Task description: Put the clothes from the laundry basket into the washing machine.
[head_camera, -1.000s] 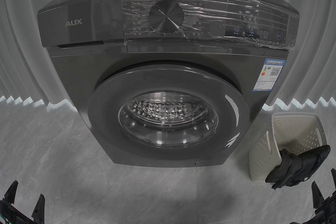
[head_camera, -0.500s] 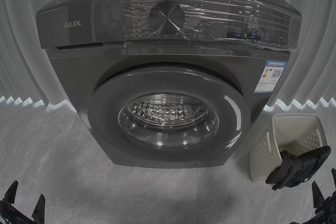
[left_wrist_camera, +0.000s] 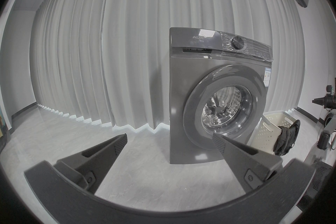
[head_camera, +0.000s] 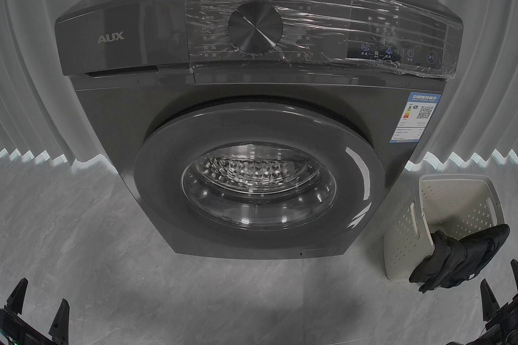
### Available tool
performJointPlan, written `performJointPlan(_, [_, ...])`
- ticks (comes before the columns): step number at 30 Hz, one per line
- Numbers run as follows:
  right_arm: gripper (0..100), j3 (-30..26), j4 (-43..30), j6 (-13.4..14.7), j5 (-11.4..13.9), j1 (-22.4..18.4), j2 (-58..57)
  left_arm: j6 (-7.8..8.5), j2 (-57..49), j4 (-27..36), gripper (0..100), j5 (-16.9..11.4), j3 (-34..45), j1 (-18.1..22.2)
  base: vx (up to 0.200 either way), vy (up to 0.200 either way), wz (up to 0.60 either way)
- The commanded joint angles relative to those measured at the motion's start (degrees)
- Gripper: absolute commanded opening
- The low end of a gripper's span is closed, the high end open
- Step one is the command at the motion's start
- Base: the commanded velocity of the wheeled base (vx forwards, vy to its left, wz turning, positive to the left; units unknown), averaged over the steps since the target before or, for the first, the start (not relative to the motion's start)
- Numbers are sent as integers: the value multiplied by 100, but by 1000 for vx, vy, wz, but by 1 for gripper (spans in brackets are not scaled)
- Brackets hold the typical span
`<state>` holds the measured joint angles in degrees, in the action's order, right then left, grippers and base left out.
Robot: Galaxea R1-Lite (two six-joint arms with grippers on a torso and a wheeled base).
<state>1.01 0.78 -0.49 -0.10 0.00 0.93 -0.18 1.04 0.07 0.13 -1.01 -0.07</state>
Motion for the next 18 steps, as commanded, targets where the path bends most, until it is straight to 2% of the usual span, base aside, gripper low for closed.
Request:
performJointPlan(1, [100, -101, 1, 22, 10, 0, -93, 1, -104, 1, 100, 4, 101, -1, 0, 0, 0])
performJointPlan(16, [100, -92, 124, 58, 80, 0, -93, 1, -104, 1, 100, 4, 101, -1, 0, 0, 0])
performJointPlan(18, [100, 382, 344, 128, 159, 0, -93, 1, -104, 1, 100, 4, 101, -1, 0, 0, 0])
